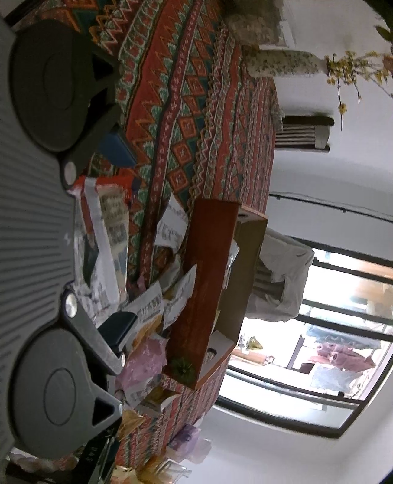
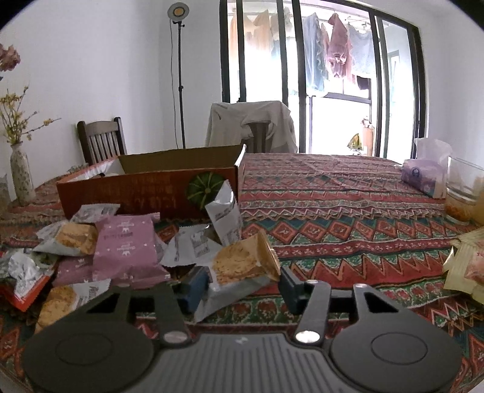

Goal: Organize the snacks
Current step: 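Move both tools back over the snack pile, then grasp a cookie packet with the right tool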

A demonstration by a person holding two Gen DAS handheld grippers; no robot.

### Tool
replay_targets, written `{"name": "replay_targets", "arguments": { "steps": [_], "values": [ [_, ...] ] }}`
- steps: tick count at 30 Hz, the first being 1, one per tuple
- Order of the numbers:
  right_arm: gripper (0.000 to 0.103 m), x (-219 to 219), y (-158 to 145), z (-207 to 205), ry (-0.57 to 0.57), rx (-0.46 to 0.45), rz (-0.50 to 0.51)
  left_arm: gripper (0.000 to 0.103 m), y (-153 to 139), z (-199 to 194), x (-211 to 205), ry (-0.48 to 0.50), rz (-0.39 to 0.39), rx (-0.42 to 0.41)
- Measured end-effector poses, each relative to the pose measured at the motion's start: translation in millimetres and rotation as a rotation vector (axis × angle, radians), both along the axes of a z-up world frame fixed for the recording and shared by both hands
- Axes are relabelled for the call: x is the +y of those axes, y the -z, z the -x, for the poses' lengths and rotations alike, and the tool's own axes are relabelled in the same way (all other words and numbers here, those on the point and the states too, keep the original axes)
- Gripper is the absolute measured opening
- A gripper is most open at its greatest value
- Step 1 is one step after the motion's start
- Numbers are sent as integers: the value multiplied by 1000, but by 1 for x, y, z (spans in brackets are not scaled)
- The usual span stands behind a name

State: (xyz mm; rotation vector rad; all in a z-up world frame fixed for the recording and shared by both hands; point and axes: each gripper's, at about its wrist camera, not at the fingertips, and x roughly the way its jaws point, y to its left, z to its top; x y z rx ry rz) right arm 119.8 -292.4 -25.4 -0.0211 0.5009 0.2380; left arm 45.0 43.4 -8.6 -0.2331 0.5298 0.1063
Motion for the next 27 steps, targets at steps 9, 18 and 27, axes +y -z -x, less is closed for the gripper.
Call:
{"name": "replay_targets", "arguments": {
  "steps": [9, 18, 27],
  "values": [
    [13, -9, -12, 12, -25, -67, -42, 103, 3, -6, -15, 28, -16, 20],
    [6, -7, -25, 20, -77, -124, -40, 103, 3, -5, -17, 24, -18, 22],
    [7, 18, -31, 25, -202, -134, -41, 103, 4, -1, -10, 15, -1, 15]
  ]
}}
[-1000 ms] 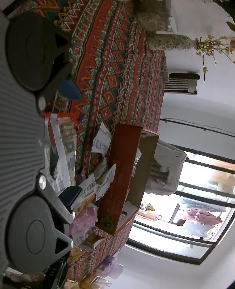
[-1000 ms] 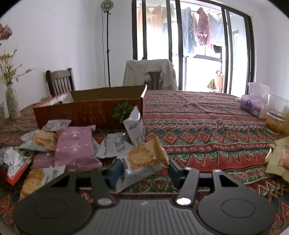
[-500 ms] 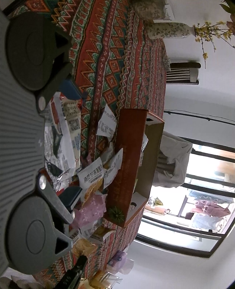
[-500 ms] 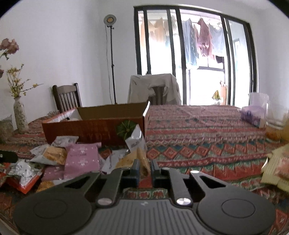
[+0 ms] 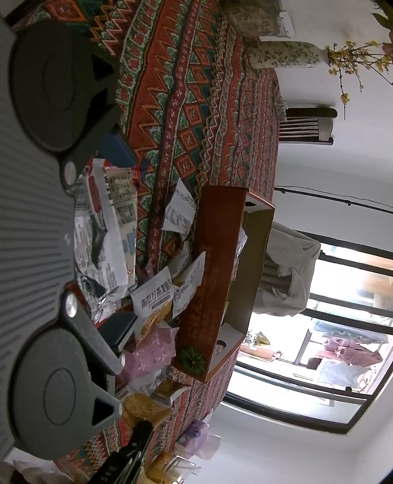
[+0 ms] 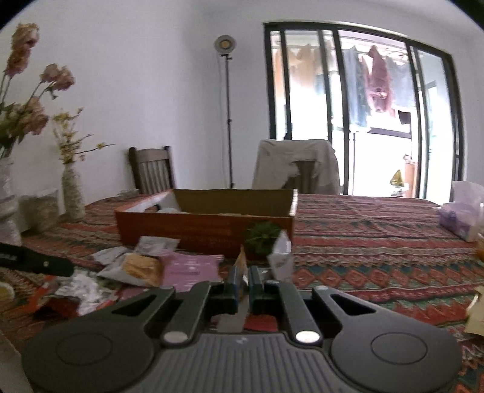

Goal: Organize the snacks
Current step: 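Grasp a cookie packet with the right tool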

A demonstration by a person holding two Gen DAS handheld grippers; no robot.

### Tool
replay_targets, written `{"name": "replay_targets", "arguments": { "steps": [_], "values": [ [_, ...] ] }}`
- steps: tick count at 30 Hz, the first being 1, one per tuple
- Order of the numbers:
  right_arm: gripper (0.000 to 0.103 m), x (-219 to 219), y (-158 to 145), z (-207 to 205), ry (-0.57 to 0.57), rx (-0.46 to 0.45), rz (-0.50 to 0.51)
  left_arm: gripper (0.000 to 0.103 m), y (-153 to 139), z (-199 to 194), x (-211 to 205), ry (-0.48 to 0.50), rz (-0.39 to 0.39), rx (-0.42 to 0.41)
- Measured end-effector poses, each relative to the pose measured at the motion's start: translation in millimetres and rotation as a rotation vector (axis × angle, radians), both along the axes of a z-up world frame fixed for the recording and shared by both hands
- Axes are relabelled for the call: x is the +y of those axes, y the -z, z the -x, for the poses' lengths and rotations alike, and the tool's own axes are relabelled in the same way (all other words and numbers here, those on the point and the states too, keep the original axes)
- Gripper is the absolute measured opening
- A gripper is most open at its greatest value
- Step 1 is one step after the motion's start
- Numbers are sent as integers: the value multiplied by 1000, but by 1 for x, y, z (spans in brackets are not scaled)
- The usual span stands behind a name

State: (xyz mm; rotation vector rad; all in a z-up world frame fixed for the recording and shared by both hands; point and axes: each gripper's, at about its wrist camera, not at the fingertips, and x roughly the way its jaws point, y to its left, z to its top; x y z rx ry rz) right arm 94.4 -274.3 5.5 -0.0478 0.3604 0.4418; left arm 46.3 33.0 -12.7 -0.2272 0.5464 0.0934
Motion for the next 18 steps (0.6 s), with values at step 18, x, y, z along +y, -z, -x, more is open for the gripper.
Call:
{"name": "replay_targets", "arguments": {
  "steps": [18],
  "values": [
    [15, 20, 19, -12, 10, 80, 37, 103, 2, 2, 9, 5, 42, 15]
  ]
}}
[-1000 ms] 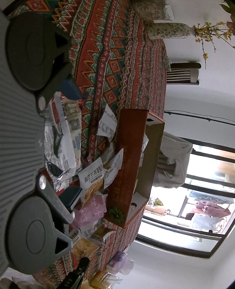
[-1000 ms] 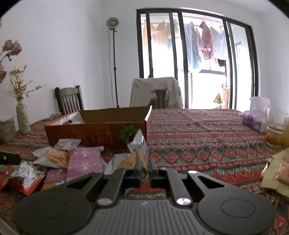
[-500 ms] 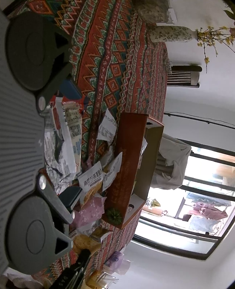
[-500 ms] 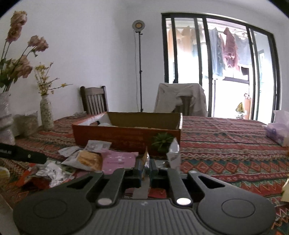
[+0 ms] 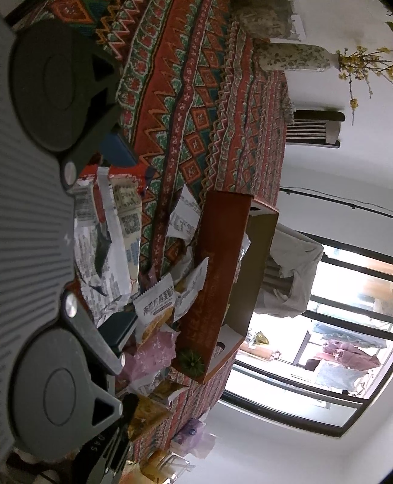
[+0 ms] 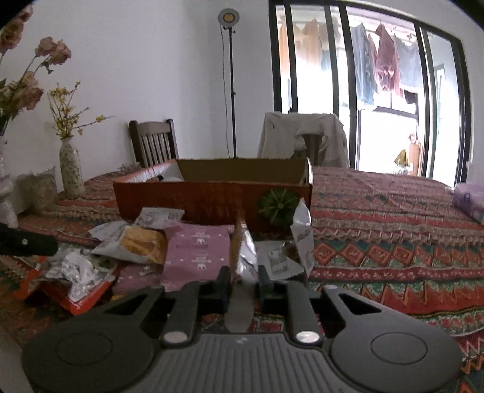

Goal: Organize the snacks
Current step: 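Grasp a cookie packet with the right tool, then grasp the white-red printed wrapper with the left tool and lift it while the right tool holds its packet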

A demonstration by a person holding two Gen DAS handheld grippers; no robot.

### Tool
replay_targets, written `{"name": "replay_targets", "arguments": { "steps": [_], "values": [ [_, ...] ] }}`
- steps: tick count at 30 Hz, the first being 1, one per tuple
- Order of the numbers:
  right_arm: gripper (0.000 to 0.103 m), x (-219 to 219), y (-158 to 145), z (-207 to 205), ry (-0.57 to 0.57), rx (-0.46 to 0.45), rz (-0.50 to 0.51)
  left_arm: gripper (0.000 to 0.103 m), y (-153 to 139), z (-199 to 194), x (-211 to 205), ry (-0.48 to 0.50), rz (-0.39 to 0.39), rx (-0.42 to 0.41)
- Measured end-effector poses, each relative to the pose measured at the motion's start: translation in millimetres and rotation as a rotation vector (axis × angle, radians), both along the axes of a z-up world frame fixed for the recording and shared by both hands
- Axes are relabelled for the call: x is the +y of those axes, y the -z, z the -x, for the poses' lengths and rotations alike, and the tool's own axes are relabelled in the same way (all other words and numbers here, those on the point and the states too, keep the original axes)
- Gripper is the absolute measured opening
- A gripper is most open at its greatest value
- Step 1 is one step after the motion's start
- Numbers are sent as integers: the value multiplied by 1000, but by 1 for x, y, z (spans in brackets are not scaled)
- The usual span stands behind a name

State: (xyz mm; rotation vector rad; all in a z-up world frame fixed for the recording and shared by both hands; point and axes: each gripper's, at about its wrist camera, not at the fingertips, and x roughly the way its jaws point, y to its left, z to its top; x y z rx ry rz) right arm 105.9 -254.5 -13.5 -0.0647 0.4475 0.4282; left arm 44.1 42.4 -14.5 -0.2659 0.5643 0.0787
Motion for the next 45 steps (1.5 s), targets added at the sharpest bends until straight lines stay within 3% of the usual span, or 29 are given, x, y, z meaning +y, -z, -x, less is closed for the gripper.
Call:
{"name": "replay_targets", "arguments": {
  "steps": [7, 12, 21, 28, 36, 37, 38, 40, 45],
  "values": [
    [15, -8, -5, 7, 23, -28, -21, 103, 2, -16, -15, 14, 12, 76],
    [15, -11, -4, 9, 18, -23, -33, 103, 12, -31, -32, -66, -94, 161],
    [15, -13, -2, 9, 14, -12, -51, 103, 22, -37, -50, -99, -202, 163],
    [15, -17, -2, 12, 21, -13, -62, 98, 21, -30, -49, -98, -180, 146],
    [15, -16, -4, 16, 17, -22, -63, 77, 15, -10, -53, -75, -207, 77],
    [15, -16, -5, 16, 18, -23, -63, 53, 13, -7, -55, -57, -218, 56],
    [15, -16, -5, 16, 19, -24, -63, 38, 10, -3, -57, -41, -233, 37],
    [15, -16, -6, 18, 20, -27, -63, 24, 7, 0, -60, -18, -246, 17],
    [15, -16, -8, 22, 19, -34, -59, 21, 5, 3, -55, -6, -222, 2]
  ]
}}
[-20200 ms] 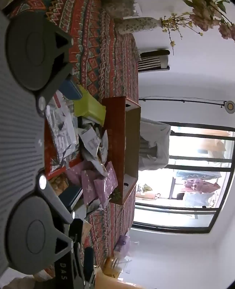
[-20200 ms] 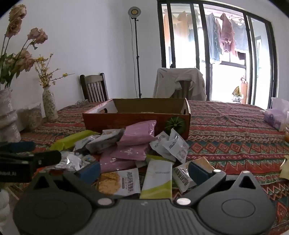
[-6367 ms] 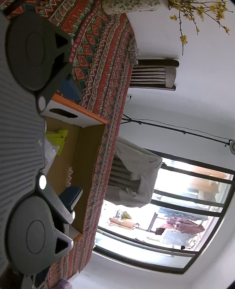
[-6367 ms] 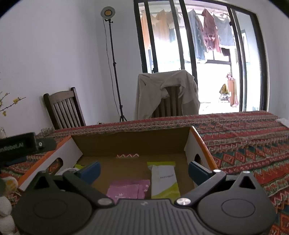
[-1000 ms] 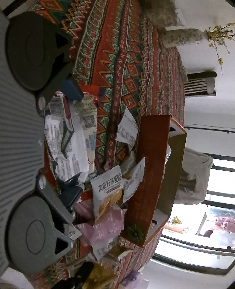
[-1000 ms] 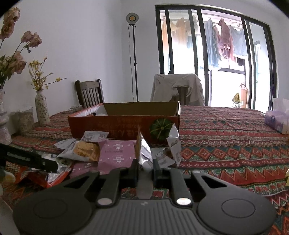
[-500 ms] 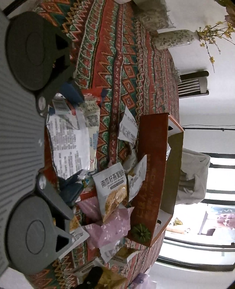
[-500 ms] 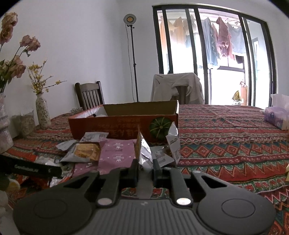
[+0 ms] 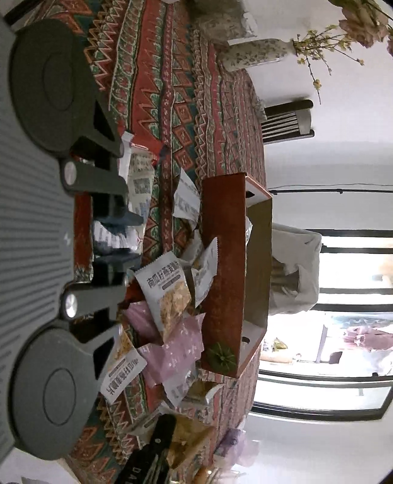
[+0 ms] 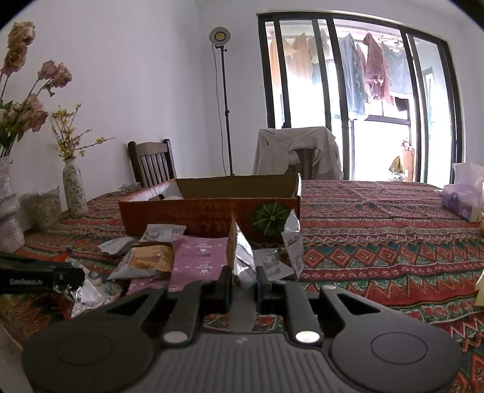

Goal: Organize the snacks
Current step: 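Grasp the white-red printed wrapper with the left tool and lift it while the right tool holds its packet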

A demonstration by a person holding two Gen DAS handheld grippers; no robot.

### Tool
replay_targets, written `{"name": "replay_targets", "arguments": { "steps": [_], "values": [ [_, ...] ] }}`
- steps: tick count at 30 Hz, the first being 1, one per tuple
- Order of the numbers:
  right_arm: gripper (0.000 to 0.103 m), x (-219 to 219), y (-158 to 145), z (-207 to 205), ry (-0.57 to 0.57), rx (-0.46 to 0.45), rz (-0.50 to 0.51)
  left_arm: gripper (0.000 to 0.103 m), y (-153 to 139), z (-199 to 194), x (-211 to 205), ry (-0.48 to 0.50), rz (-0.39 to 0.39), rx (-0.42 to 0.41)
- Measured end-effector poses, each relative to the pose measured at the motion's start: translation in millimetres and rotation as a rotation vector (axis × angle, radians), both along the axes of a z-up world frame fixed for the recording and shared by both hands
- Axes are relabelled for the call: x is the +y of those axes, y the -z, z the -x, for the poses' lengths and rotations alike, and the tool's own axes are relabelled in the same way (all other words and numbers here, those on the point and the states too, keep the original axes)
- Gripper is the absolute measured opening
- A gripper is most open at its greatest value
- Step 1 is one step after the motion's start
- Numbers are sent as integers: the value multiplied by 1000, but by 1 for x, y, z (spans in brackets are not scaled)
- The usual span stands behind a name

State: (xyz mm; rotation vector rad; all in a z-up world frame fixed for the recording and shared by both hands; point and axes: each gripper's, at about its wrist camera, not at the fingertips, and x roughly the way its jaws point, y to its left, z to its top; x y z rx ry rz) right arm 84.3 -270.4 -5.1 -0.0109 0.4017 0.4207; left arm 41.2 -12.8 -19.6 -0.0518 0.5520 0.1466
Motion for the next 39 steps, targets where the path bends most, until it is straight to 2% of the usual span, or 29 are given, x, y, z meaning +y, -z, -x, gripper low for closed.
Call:
{"name": "replay_targets", "arguments": {
  "steps": [1, 2, 3, 4, 5, 6, 7, 10, 14, 16, 23, 30, 35, 39],
  "values": [
    [15, 0, 0, 0, 1, -1, 1, 28, -1, 2, 2, -1, 7, -7],
    [15, 0, -1, 1, 2, -1, 1, 45, -3, 4, 4, -2, 11, -12],
    [15, -1, -1, 1, 3, -2, 2, 57, -4, 8, 7, -18, 12, -20],
    [15, -1, -1, 1, 4, -2, 1, 79, -6, 10, 9, -38, 11, -31],
    [15, -1, -1, 1, 4, -2, 2, 90, -10, 14, 12, -61, 12, -44],
    [15, -1, -2, 2, 4, -2, 1, 94, -12, 16, 14, -76, 18, -47],
    [15, -1, -2, 2, 3, -2, 1, 103, -14, 16, 17, -89, 29, -41],
    [15, -1, -2, 2, 0, 0, 0, 103, -14, 9, 24, -122, 65, 16],
    [15, -2, -1, 1, -2, 5, -2, 103, 2, -10, 28, -174, 115, 149],
    [15, -4, 0, 0, 2, 9, -5, 103, 9, -18, 26, -187, 115, 190],
    [15, -8, 4, -4, 6, 23, -15, 103, 20, -34, 25, -222, 74, 169],
    [15, -8, 6, -3, 3, 24, -21, 101, 23, -32, 32, -170, 80, 133],
    [15, -10, 5, -3, 9, 24, -20, 80, 20, -17, 29, -126, 69, 77],
    [15, -7, 5, -2, 4, 21, -18, 72, 18, -9, 29, -104, 71, 61]
  ]
}}
